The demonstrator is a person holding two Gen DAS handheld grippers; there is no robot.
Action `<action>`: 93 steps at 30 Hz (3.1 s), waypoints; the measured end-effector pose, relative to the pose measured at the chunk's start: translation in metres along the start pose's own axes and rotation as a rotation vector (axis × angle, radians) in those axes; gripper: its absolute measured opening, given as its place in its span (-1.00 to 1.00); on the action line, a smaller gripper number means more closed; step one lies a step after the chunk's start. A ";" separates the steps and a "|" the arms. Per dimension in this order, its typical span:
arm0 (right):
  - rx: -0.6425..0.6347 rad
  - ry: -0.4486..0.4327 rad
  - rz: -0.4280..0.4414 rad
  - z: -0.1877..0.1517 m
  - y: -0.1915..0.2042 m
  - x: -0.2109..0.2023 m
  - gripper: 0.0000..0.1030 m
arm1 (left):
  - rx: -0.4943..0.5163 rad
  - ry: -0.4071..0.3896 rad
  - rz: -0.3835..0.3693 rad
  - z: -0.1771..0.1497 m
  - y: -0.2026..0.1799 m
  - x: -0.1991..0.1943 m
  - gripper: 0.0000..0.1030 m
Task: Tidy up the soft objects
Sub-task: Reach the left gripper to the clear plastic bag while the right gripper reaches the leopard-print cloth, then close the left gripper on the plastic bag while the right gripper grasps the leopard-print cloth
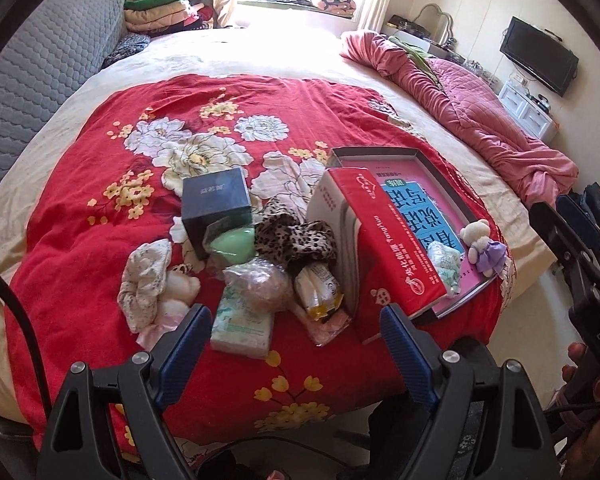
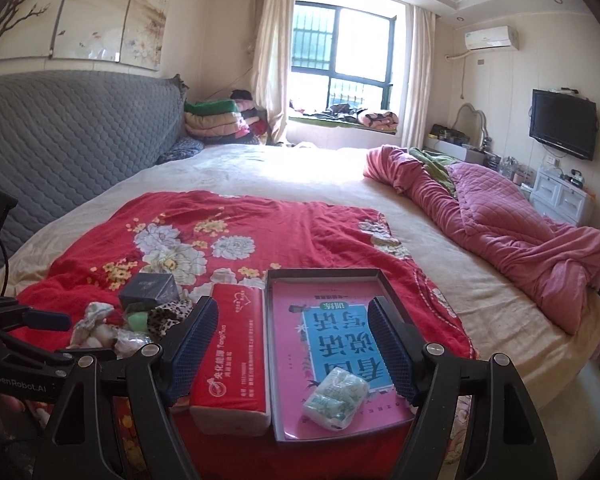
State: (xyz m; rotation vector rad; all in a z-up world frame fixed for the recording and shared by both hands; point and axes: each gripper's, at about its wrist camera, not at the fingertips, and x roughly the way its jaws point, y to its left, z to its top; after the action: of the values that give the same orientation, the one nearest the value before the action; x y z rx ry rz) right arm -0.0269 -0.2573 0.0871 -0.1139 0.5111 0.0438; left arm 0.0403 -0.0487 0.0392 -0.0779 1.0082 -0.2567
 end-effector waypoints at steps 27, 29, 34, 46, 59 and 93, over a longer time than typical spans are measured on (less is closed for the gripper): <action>-0.178 0.092 0.140 -0.022 0.067 0.022 0.52 | -0.136 0.101 -0.060 -0.018 0.052 0.039 0.67; -0.196 0.101 0.142 -0.024 0.070 0.026 0.52 | -0.138 0.110 -0.057 -0.017 0.050 0.047 0.67; -0.238 0.108 0.147 -0.027 0.078 0.033 0.52 | -0.144 0.121 -0.073 -0.006 0.048 0.064 0.67; -0.375 0.173 0.150 -0.037 0.092 0.071 0.52 | -0.208 0.165 -0.148 0.012 0.055 0.104 0.62; -0.515 0.207 0.149 -0.038 0.110 0.111 0.52 | -0.263 0.171 -0.297 0.015 0.068 0.122 -0.16; -0.309 0.295 0.345 -0.015 0.123 0.184 -0.83 | -0.195 0.021 -0.296 0.008 0.096 0.071 -0.17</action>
State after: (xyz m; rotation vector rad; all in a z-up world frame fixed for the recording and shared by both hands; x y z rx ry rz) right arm 0.1176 -0.1342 -0.0277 -0.3374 0.8125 0.4492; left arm 0.0995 0.0263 -0.0328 -0.4044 1.0399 -0.4288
